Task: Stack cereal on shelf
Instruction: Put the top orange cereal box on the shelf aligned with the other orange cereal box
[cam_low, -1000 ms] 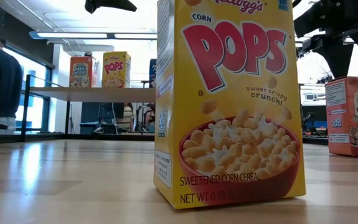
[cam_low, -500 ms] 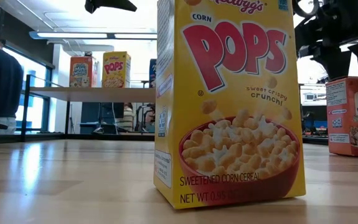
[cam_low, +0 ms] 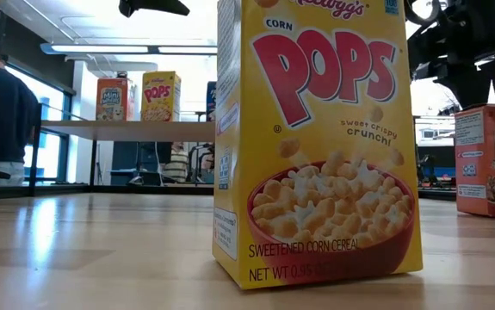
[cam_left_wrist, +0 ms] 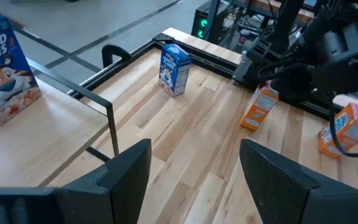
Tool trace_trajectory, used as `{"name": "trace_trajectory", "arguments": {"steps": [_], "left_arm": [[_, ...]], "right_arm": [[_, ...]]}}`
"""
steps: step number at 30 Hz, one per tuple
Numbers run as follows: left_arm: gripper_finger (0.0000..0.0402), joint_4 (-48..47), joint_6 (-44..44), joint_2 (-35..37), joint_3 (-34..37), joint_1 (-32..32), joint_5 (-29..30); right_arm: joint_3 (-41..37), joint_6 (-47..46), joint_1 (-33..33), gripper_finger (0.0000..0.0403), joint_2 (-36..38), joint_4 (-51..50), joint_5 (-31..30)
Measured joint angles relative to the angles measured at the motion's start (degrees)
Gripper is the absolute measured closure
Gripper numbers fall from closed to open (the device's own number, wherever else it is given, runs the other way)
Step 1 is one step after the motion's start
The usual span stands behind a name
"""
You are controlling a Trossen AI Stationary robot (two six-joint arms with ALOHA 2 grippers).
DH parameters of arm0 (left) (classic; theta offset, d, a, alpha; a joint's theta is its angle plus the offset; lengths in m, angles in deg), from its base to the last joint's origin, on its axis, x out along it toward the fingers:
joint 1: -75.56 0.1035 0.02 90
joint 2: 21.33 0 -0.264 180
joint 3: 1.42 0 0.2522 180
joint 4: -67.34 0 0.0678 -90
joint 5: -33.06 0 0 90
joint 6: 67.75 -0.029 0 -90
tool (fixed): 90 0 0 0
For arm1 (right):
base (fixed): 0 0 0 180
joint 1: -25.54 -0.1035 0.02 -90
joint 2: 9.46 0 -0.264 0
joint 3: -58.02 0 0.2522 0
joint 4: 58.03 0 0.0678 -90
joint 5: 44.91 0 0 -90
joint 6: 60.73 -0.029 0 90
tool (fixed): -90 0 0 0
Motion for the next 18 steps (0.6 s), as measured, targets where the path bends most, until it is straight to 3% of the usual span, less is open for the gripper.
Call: {"name": "trace_trajectory", "arguments": {"steps": [4,8,18], "left_arm": [[0.0146,0.11,-0.22,0.0,0.0,0.5,-0.86],[0.0136,0.28,0.88,-0.4,0.0,1.72,2.58],[0.0135,0.29,0.4,-0.94,0.04,3.52,-0.29]], "right_arm": [[0.0,-0.02,0.02,0.0214,0.0,0.0,0.1],[0.0,-0.02,0.02,0.0215,0.0,0.02,0.1],[2.08,-0.45,0.01,0.0215,0.0,0.22,0.1]]}}
